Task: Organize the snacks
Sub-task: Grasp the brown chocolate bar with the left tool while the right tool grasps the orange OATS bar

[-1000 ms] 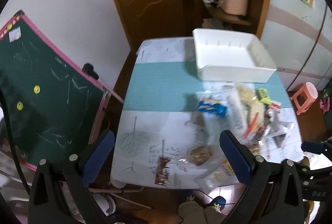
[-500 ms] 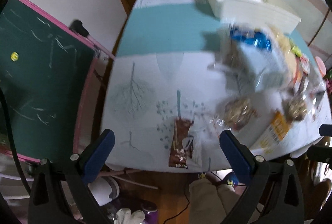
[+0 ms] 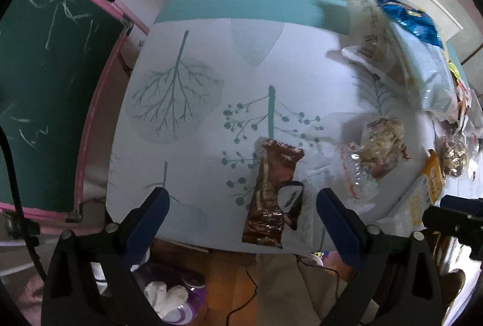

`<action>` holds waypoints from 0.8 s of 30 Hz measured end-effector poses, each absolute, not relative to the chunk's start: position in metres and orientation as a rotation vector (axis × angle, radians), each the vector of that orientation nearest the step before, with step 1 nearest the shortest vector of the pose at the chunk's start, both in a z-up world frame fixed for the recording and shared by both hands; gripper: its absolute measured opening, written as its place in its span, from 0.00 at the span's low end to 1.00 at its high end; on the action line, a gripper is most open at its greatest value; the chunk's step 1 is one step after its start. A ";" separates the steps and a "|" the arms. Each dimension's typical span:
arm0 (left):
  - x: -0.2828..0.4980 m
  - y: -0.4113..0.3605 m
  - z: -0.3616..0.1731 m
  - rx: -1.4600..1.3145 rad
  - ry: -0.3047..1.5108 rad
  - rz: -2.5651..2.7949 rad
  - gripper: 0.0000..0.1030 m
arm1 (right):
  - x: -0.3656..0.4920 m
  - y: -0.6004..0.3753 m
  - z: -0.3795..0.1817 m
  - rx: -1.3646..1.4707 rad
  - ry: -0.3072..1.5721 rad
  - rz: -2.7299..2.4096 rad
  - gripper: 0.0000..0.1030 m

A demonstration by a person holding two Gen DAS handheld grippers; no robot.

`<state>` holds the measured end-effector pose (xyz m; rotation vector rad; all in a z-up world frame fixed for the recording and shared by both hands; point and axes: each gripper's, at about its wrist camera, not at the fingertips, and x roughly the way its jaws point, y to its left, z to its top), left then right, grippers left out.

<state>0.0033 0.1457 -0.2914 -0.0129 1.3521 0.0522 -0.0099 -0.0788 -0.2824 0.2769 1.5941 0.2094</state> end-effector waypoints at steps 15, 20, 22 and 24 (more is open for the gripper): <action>0.019 0.162 -0.311 -0.074 1.414 0.018 0.72 | 0.013 -0.030 -0.298 0.085 1.570 0.080 0.60; 0.019 0.143 -0.305 -0.015 1.381 -0.015 0.39 | 0.013 -0.015 -0.296 -0.044 1.517 0.066 0.38; 0.021 0.140 -0.304 -0.005 1.380 -0.017 0.35 | 0.013 -0.015 -0.296 -0.041 1.510 0.074 0.37; 0.025 0.141 -0.304 -0.017 1.383 -0.011 0.34 | 0.013 -0.019 -0.295 -0.030 1.510 0.091 0.36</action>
